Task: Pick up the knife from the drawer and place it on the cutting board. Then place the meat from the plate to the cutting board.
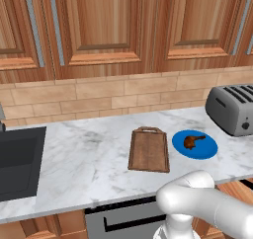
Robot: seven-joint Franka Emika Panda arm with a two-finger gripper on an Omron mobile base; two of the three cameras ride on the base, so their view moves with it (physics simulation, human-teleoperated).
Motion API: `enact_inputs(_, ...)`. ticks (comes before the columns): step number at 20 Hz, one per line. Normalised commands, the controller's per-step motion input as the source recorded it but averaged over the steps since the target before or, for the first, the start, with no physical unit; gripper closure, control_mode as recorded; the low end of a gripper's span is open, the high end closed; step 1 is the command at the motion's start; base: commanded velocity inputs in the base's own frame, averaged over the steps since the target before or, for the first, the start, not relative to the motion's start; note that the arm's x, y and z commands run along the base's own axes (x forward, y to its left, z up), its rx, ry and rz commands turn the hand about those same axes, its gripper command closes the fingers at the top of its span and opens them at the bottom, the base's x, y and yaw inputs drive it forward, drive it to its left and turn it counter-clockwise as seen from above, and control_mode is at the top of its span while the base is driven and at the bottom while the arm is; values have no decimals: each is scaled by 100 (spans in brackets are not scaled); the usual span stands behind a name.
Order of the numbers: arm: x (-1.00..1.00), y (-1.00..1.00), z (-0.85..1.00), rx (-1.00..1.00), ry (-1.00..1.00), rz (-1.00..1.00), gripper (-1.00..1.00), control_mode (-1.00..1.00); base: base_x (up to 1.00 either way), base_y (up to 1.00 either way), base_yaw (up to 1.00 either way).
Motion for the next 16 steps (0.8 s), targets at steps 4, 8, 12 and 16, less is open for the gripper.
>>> enact_inputs(4,-46,-11,-24,0,1,3,-100,-100,0,0,0)
enact_inputs(8,-58,-12,-22,0,6,1,-100,-100,0,0,0)
enact_inputs(12,-75,-19,-18,0,3,1,-100,-100,0,0,0)
enact_inputs(16,-82,-12,-23,0,4,1,-100,-100,0,0,0)
